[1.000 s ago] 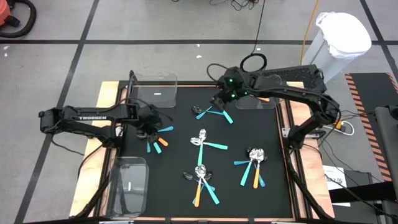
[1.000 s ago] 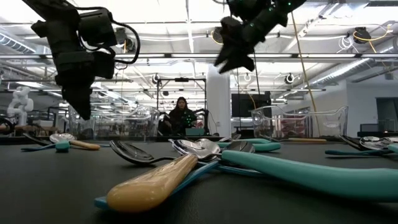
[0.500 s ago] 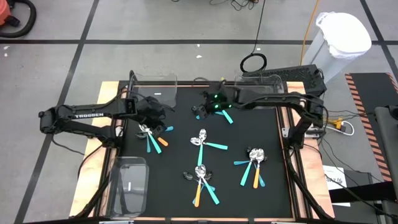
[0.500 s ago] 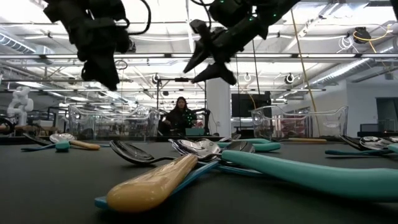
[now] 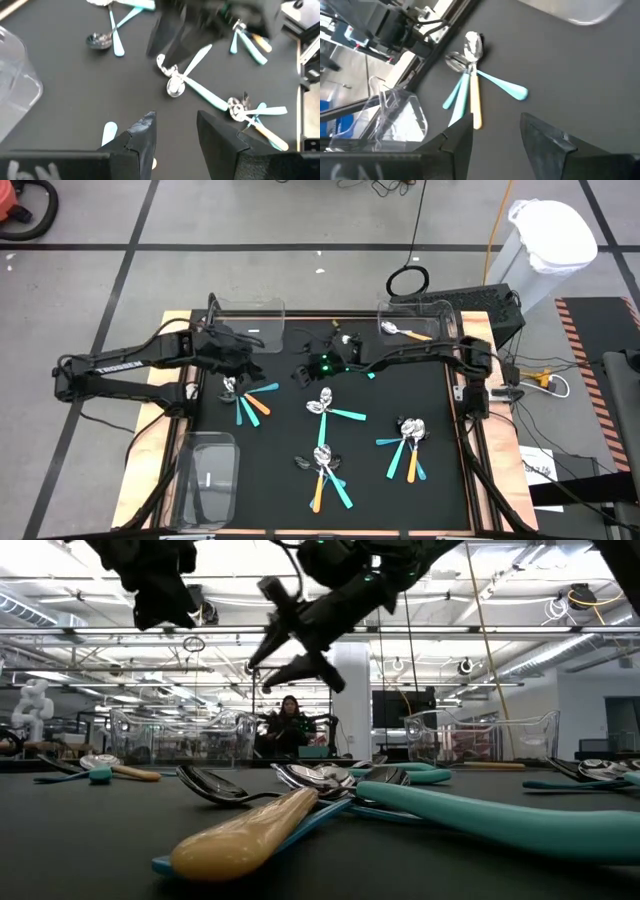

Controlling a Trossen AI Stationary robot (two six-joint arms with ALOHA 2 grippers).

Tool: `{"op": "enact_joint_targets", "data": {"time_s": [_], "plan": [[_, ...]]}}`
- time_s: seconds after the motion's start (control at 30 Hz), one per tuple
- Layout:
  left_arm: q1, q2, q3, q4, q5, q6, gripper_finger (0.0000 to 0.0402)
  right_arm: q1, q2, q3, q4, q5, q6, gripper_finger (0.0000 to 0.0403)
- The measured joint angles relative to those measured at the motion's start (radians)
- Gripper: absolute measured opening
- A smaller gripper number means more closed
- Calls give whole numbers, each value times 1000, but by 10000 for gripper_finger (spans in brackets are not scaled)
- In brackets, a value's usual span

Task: Sort silverware by color (type)
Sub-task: Put the yellow spoon into the top right transparent bin

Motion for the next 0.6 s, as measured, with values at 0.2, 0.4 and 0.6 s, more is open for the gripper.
{"op": "enact_joint_targets", "data": {"time_s": [0.2,0.4,0.6], "plan": [[0,-72,0,0,-3,0,141,21,132,175,-128,8,-21,157],[0,-128,0,2,-4,-18,141,39,240,334,-224,28,-91,157],[0,-157,0,2,-6,-103,141,40,356,470,-223,-38,-132,157]]}}
